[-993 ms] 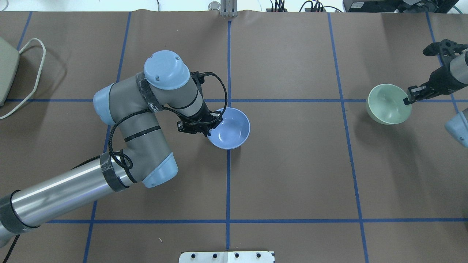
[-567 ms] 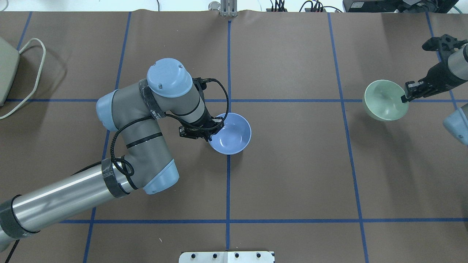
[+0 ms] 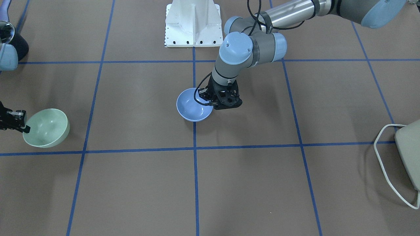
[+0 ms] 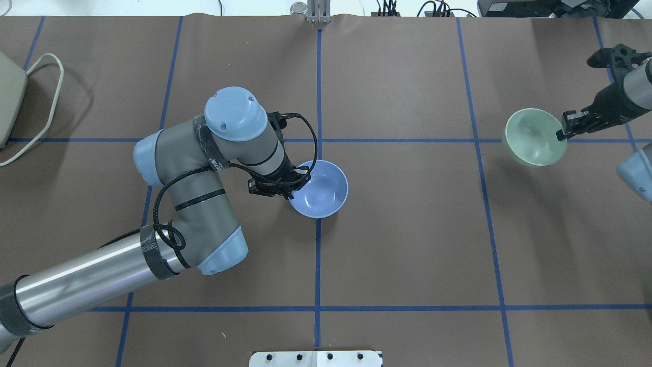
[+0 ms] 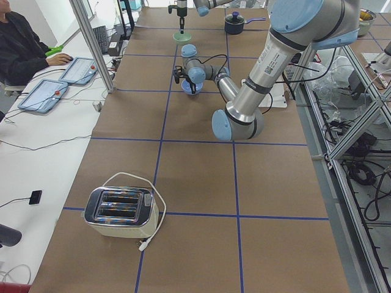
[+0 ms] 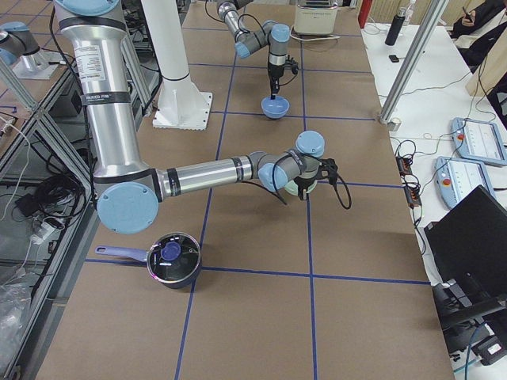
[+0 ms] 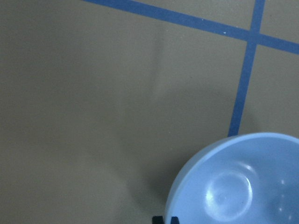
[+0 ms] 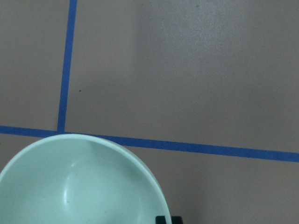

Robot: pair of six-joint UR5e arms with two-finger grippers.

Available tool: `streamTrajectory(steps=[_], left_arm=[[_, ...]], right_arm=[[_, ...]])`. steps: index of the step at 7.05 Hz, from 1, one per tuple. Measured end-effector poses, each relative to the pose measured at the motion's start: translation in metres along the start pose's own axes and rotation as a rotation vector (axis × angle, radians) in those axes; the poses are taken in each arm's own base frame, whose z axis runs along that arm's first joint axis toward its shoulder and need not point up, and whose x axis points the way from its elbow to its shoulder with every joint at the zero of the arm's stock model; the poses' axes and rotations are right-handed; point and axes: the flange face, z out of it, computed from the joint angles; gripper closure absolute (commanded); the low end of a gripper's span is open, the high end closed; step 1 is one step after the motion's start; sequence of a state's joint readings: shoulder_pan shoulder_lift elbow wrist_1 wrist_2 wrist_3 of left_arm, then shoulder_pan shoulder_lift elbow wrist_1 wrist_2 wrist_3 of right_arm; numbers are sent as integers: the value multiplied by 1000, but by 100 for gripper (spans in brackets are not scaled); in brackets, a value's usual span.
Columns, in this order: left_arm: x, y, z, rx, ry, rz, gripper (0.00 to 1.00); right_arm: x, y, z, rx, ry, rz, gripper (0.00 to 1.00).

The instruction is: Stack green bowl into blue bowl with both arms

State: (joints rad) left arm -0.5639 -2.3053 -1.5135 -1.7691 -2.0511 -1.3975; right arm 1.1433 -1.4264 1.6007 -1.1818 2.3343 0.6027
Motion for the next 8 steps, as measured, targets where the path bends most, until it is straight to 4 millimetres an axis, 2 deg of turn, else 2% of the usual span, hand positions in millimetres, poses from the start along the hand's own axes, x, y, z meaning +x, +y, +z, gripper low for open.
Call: streamTrajectory(steps=[1,2,3,4,5,6,7,8], left_arm=[[1,0,-1,1,8,4,51],[-1,1,-1,2,12,7,40],[-6,2,-2,2,16,11,37],[-11,4,-4,3,22,14,3],[-13,6,-8,3,31,19,3],[-15,10,-18,3,47,30,2],[-28,13,-34,11,63,51,2],[-50,4,-56,24,72,90,2]], right_arm=[[-1,-1,-2,2,-1,-1,100],[-3,-2,-4,5,-2,1,100],[-5,-5,-7,8,-3,1,100],[-6,-7,-8,10,-5,2,100],[-8,-8,-11,11,-7,5,100],[-20,-12,-19,12,-10,22,100],[-43,-19,-33,13,-15,55,100],[-77,-23,-45,9,-32,102,100]])
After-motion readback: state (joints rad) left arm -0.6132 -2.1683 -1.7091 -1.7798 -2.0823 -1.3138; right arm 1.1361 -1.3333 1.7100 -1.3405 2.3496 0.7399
